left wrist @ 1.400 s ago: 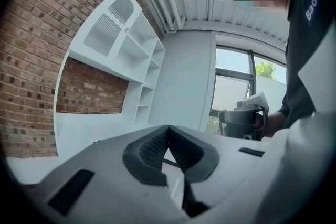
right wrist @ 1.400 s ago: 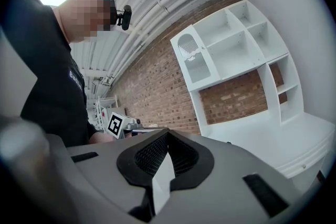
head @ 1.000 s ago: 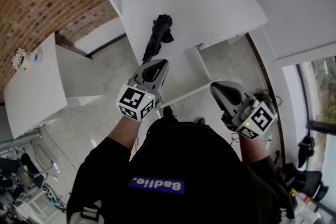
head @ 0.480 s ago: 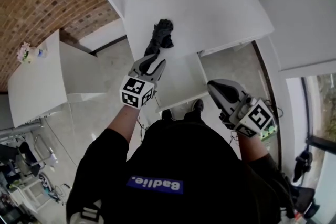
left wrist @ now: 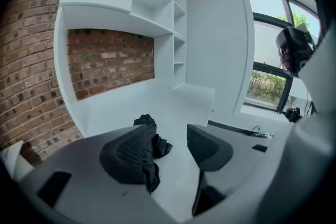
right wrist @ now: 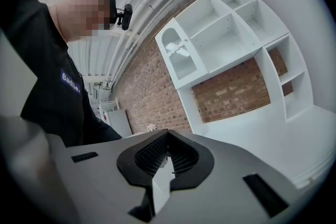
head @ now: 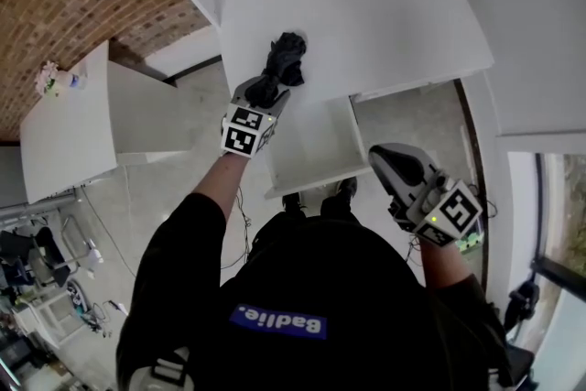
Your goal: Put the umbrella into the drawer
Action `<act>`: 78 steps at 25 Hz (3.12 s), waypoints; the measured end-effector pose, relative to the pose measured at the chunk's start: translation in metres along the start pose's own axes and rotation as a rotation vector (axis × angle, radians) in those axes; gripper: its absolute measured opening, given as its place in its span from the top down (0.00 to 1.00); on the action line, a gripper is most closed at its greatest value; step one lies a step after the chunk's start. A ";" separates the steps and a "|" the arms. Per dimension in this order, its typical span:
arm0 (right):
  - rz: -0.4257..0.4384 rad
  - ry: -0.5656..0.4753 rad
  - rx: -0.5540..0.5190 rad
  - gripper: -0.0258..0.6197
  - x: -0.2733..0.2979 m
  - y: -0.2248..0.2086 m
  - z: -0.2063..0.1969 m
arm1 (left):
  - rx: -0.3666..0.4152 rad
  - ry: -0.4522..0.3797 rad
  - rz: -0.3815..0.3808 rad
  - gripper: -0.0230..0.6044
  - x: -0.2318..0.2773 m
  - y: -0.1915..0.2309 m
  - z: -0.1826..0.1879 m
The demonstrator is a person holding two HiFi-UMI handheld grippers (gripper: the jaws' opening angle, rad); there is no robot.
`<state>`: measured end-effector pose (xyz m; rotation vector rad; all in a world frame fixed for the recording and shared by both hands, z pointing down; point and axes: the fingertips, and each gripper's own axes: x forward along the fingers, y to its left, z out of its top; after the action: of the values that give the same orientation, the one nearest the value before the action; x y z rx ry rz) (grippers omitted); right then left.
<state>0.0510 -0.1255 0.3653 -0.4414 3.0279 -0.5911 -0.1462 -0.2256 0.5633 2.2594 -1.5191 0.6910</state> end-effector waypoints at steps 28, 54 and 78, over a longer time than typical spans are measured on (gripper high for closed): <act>-0.166 0.122 -0.036 0.91 -0.031 -0.035 -0.024 | -0.039 0.406 0.084 0.41 0.119 0.069 -0.113; -0.240 0.033 -0.088 0.92 -0.057 0.002 -0.007 | -0.123 0.254 -0.025 0.55 0.079 0.018 -0.075; -0.285 0.025 -0.083 0.92 -0.071 0.021 -0.013 | 0.054 0.297 -0.304 0.55 0.039 -0.137 -0.129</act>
<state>0.1123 -0.0820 0.3672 -0.8866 3.0427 -0.4848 -0.0338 -0.1365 0.6910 2.2376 -1.0054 0.9320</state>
